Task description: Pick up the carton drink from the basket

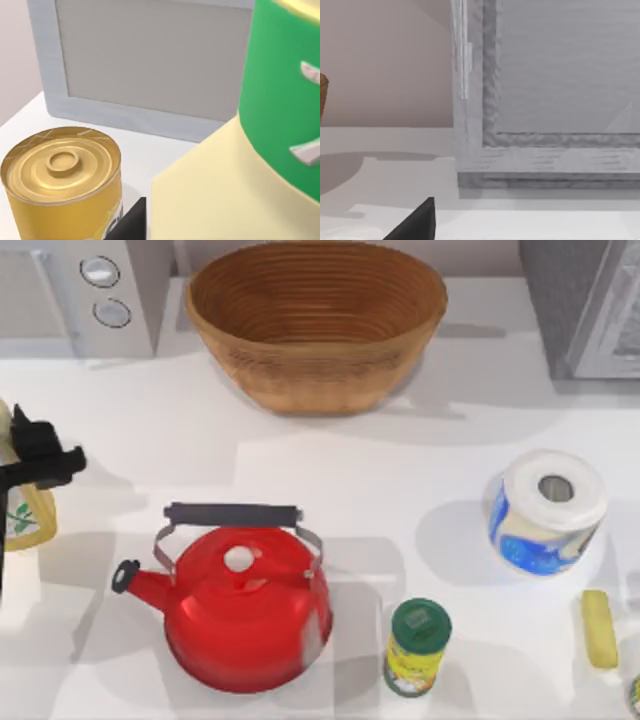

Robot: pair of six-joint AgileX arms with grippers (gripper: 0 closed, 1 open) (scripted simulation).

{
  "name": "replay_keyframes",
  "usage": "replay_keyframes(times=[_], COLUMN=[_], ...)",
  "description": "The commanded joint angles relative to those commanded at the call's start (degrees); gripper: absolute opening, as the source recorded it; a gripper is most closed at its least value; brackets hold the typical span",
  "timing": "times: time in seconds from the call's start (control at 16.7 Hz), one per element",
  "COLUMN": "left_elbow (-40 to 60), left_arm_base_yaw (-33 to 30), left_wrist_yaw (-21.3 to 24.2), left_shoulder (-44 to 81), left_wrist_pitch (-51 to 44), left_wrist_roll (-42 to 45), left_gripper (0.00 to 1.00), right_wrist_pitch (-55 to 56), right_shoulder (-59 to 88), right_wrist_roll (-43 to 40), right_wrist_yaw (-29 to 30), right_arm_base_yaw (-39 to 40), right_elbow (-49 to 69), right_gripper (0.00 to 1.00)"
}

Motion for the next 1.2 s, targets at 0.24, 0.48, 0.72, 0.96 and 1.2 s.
replay_keyframes(times=[0.24, 0.48, 0.72, 0.96, 1.2], left_elbow=[0.0, 0.0, 0.0, 0.0, 0.0], left_arm_base_yaw=[0.0, 0.0, 0.0, 0.0, 0.0], left_wrist_yaw=[0.0, 0.0, 0.0, 0.0, 0.0], left_shoulder=[0.0, 0.0, 0.0, 0.0, 0.0], left_wrist_pitch=[0.0, 0.0, 0.0, 0.0, 0.0], left_wrist_roll=[0.0, 0.0, 0.0, 0.0, 0.0], left_gripper=[0.23, 0.53, 0.83, 1.0, 1.0], right_wrist_pitch=[0.0, 0.0, 0.0, 0.0, 0.0], right_shoulder=[0.0, 0.0, 0.0, 0.0, 0.0], right_wrist_roll=[0.0, 0.0, 0.0, 0.0, 0.0], right_wrist_yaw=[0.0, 0.0, 0.0, 0.0, 0.0], right_arm_base_yaw=[0.0, 0.0, 0.0, 0.0, 0.0], right_elbow=[0.0, 0.0, 0.0, 0.0, 0.0], right_gripper=[1.0, 1.0, 1.0, 1.0, 1.0])
